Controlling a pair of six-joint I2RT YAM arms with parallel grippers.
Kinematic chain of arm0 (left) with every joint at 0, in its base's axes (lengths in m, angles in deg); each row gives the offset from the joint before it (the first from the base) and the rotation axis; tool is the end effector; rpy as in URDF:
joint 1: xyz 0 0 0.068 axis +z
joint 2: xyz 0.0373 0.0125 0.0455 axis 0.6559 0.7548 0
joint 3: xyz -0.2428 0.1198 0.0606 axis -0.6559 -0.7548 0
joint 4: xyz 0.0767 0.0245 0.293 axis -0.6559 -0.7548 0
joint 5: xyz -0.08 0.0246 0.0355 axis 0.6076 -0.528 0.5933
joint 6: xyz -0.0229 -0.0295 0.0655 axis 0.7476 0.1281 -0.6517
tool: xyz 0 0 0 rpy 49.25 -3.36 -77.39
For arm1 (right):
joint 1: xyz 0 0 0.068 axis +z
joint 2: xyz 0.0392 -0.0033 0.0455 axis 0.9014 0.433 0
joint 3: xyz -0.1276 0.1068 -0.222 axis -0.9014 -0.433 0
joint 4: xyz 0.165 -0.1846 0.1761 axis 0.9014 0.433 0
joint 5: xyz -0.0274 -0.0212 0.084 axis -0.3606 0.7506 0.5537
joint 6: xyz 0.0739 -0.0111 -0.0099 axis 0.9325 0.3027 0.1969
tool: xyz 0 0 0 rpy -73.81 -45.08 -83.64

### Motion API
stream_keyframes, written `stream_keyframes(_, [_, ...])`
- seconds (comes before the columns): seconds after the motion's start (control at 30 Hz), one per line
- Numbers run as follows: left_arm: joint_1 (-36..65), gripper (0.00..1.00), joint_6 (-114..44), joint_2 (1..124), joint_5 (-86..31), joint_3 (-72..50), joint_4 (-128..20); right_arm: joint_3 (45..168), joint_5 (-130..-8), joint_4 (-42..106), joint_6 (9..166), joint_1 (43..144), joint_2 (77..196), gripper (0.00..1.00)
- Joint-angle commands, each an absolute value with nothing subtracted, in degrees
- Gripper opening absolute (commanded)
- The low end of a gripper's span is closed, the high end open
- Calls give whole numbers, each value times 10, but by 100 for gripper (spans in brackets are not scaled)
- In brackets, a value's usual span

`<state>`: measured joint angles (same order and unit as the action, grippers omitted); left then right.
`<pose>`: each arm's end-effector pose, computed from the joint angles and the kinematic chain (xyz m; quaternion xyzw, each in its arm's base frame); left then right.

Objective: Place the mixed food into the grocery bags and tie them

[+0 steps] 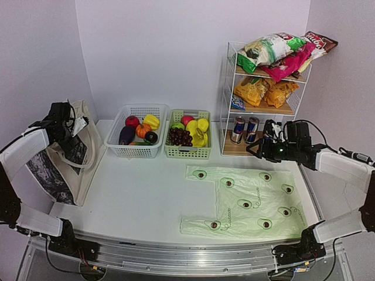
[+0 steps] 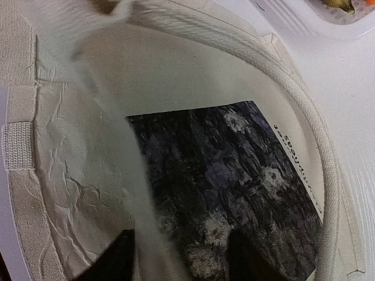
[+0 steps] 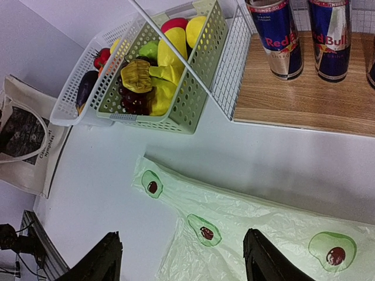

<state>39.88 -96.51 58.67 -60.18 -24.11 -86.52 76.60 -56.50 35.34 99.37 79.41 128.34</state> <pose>0.3286 0.0197 0.2742 0.3072 0.8462 0.3355 0.2775 0.3231 0.1094 0.2241 -0.0577 0.8584 0.2849 0.4227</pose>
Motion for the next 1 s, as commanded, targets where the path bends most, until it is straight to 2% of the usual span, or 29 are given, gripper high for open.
stream_keyframes(0.0, [404, 4, -993, 579, -613, -209, -825, 787, -550, 340, 1004, 792, 1273, 68])
stream_keyframes(0.07, [404, 0, -1020, 564, -621, -199, -784, 781, -554, 340, 1006, 793, 1263, 68])
stream_keyframes(0.33, [404, 0, -1097, 499, -627, -148, -620, 766, -570, 340, 1014, 792, 1228, 68])
stream_keyframes(0.53, [404, 0, -1097, 490, -560, -45, -618, 773, -571, 341, 1024, 792, 1220, 68])
stream_keyframes(0.63, [403, 0, -1067, 487, -449, 35, -714, 782, -565, 341, 1034, 793, 1221, 68])
stream_keyframes(0.73, [403, 0, -1048, 484, -217, 119, -872, 793, -555, 342, 1051, 793, 1225, 68])
stream_keyframes(0.87, [403, 0, -1069, 497, 16, 227, -1082, 814, -533, 342, 1070, 793, 1230, 68])
stream_keyframes(0.97, [403, 0, -1080, 494, 140, 238, -1170, 826, -513, 343, 1079, 794, 1232, 68])
